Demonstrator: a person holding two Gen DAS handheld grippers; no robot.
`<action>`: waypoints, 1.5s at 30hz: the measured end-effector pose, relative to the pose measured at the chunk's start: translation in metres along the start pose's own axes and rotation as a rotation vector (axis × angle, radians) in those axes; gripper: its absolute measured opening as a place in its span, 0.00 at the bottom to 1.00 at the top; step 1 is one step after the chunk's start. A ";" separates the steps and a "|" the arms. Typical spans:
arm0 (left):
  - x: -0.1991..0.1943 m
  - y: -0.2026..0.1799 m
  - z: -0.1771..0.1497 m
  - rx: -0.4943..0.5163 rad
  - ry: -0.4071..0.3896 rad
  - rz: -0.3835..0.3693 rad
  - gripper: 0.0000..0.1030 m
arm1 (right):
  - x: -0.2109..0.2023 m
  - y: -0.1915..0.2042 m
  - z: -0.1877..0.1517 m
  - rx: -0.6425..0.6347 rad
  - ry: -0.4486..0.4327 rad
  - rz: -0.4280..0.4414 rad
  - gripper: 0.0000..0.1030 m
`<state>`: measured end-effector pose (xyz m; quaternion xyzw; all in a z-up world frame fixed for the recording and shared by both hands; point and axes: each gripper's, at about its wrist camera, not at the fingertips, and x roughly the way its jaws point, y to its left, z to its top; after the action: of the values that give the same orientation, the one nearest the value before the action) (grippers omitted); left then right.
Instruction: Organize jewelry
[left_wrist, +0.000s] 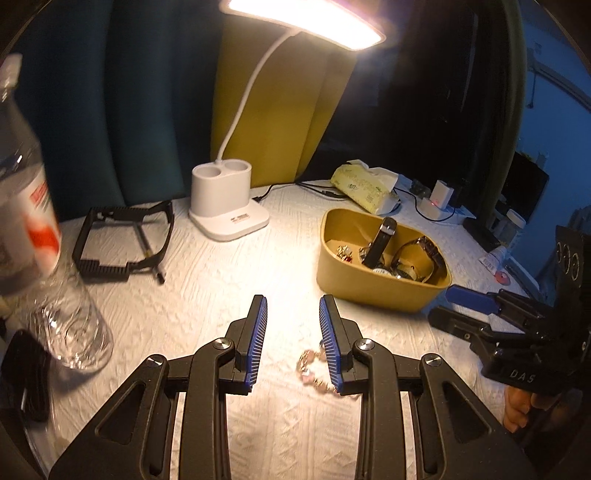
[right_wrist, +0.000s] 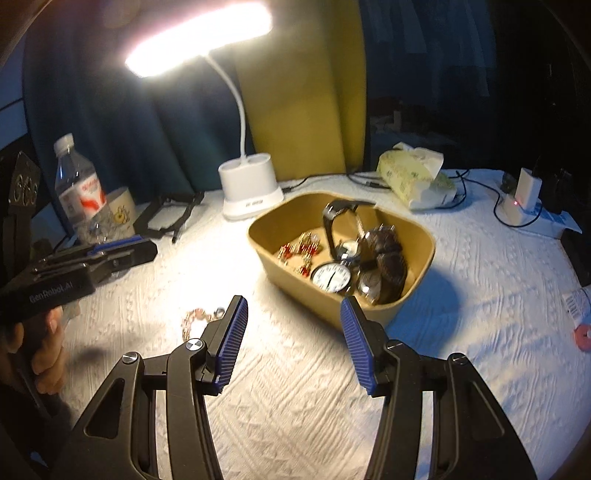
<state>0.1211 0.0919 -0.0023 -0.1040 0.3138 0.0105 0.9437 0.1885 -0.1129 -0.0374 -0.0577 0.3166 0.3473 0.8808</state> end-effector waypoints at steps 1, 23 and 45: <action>0.000 0.002 -0.003 -0.002 0.006 0.002 0.30 | 0.003 0.003 -0.002 -0.004 0.017 0.001 0.51; -0.004 0.043 -0.025 -0.084 0.015 0.008 0.31 | 0.049 0.048 -0.019 -0.102 0.178 0.073 0.13; 0.015 0.001 -0.033 -0.001 0.097 0.024 0.30 | 0.011 0.014 -0.028 -0.031 0.073 0.065 0.05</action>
<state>0.1137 0.0857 -0.0376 -0.1012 0.3602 0.0168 0.9272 0.1712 -0.1050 -0.0647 -0.0735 0.3450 0.3781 0.8559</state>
